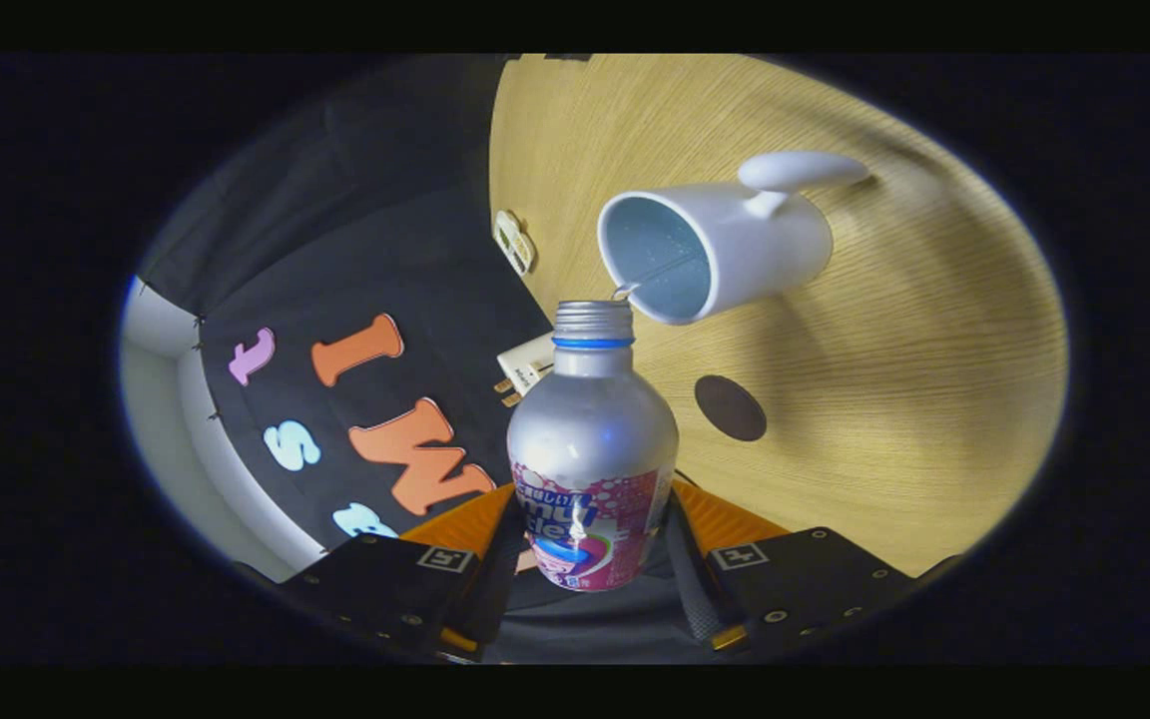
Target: Take the bottle from table, then pour the juice into the cup, finally place the bottle on the coaster
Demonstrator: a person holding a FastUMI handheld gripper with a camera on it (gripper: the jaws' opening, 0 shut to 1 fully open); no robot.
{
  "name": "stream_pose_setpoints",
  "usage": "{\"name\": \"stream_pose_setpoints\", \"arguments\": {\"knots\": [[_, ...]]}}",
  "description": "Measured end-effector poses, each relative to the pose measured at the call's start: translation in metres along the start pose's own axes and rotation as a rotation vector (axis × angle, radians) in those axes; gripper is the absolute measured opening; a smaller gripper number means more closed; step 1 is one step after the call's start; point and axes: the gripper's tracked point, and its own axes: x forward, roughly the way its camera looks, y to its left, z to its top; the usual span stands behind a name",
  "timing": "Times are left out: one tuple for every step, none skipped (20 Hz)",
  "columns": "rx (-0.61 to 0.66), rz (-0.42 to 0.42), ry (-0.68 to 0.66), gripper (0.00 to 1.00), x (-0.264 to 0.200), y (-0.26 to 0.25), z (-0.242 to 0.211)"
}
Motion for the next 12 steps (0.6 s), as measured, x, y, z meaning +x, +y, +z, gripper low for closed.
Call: {"name": "stream_pose_setpoints", "arguments": {"knots": [[0.002, -0.001, 0.000, 0.71, 0.0003, -0.0007, -0.0003], [0.005, -0.004, 0.001, 0.71, -0.0002, -0.0014, -0.0008], [0.006, -0.003, -0.001, 0.71, 0.0004, -0.0019, -0.0007], [0.008, -0.005, 0.000, 0.71, 0.0006, -0.0025, 0.0009], [0.010, -0.007, -0.001, 0.71, 0.0006, -0.0041, 0.0024], [0.014, -0.008, -0.001, 0.71, -0.0006, -0.0036, 0.0019], [0.018, -0.013, 0.001, 0.71, -0.0004, -0.0042, 0.0018], [0.020, -0.015, 0.005, 0.71, -0.0011, -0.0034, 0.0012], [0.021, -0.014, 0.007, 0.71, -0.0015, -0.0031, 0.0005], [0.022, -0.013, 0.008, 0.71, -0.0026, -0.0035, 0.0003], [0.026, -0.012, 0.009, 0.71, -0.0029, -0.0035, 0.0007], [0.032, -0.012, 0.009, 0.71, -0.0026, -0.0031, 0.0008]]}}
